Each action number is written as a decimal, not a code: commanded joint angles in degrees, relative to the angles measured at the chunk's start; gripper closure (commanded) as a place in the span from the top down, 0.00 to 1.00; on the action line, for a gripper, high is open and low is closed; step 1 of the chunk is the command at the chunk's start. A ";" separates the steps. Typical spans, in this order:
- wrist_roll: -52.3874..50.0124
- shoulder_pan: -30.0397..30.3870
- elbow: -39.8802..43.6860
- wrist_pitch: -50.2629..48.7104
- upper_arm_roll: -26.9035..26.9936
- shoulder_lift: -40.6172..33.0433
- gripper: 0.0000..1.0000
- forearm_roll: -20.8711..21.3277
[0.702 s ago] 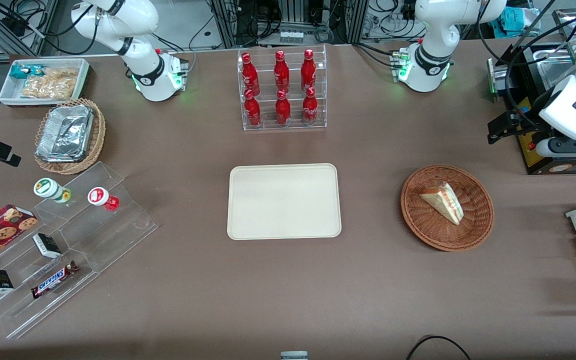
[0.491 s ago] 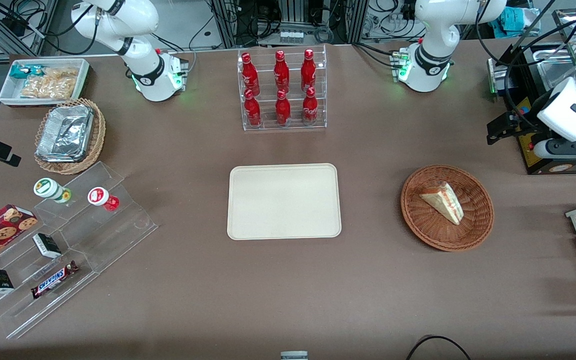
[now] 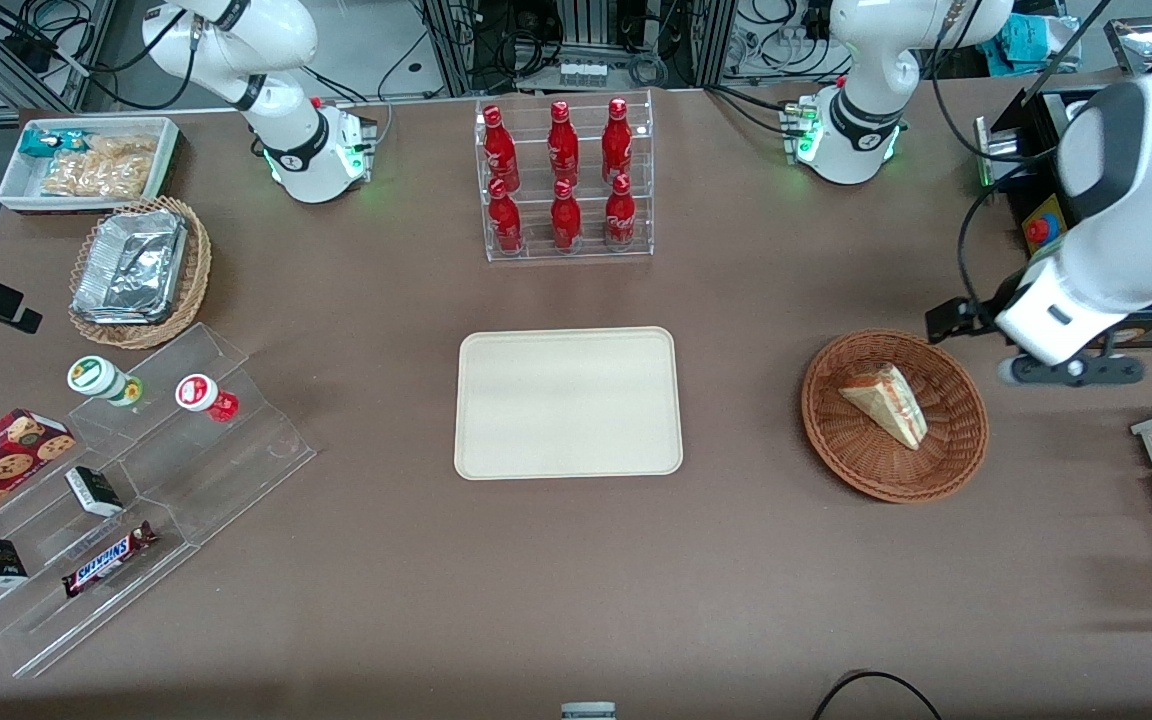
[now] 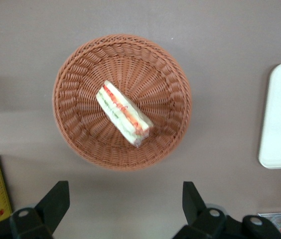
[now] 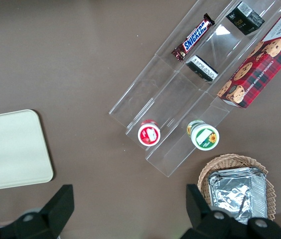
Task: Place sandwich from basket to tray
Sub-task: 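Move the left gripper down over the sandwich in the wicker basket, then close the left gripper on the wrapped sandwich wedge, then lift the sandwich and carry it with the left gripper over the tray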
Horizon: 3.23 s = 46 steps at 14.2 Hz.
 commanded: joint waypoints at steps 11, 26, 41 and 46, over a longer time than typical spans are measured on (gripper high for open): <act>-27.94 0.71 -24.46 34.55 0.79 1.40 1.00 0.72; -55.87 -1.14 -23.75 40.01 0.35 9.32 0.13 0.71; -31.34 -21.06 4.10 10.21 -0.70 16.26 0.01 0.63; -37.21 -30.04 14.72 10.56 -0.79 25.82 0.00 0.28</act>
